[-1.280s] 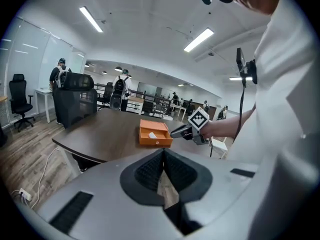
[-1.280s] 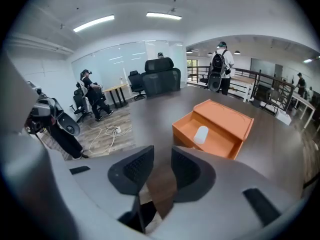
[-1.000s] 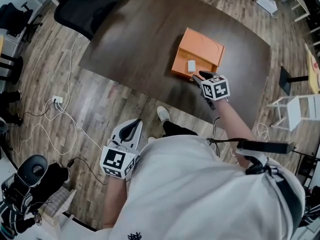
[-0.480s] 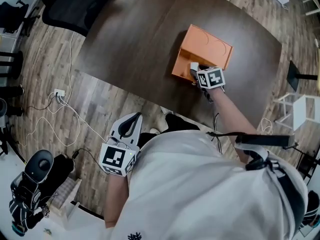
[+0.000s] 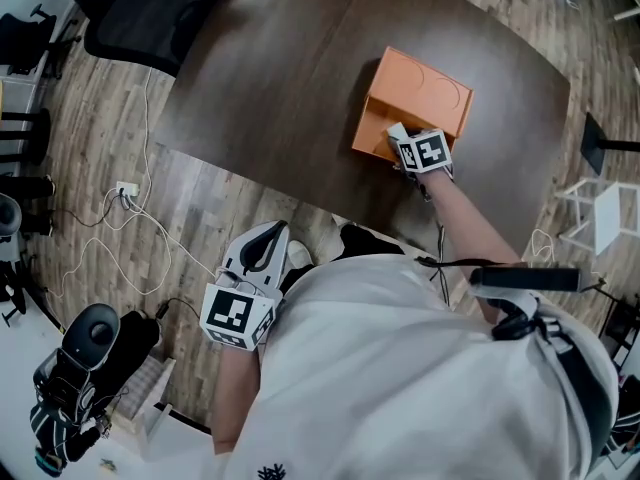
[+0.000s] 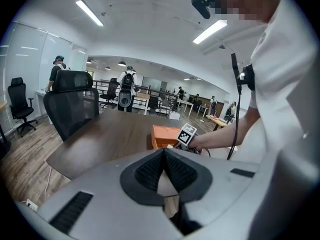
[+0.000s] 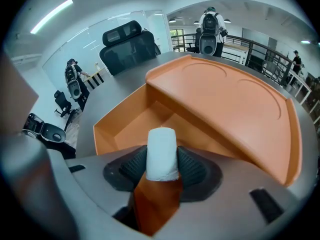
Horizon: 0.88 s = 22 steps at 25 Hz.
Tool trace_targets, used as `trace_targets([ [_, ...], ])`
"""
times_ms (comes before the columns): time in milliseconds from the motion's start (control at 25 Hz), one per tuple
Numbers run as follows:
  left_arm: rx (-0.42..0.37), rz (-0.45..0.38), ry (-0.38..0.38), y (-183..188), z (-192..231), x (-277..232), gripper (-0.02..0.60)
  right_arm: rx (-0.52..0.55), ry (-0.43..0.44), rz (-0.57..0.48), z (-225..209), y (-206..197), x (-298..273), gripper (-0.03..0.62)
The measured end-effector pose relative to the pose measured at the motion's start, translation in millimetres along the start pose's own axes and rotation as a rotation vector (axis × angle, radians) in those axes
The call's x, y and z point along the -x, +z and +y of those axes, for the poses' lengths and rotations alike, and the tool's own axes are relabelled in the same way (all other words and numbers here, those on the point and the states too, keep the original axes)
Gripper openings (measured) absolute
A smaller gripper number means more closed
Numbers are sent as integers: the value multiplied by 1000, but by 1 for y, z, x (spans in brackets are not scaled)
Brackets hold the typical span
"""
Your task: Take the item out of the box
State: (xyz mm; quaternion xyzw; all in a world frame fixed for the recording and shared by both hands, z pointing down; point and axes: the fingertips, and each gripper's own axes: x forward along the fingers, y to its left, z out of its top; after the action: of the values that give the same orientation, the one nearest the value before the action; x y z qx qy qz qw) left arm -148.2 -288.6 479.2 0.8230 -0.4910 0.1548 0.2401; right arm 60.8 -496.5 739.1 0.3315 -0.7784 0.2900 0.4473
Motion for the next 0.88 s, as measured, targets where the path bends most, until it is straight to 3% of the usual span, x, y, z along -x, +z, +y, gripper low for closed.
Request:
trace_targets([
  [400, 10, -27, 1, -12, 17, 28, 11, 63, -47, 2, 7, 6, 2, 173],
  [880, -6, -67, -45, -23, 15, 61, 11, 47, -71, -72, 33, 18, 45, 173],
])
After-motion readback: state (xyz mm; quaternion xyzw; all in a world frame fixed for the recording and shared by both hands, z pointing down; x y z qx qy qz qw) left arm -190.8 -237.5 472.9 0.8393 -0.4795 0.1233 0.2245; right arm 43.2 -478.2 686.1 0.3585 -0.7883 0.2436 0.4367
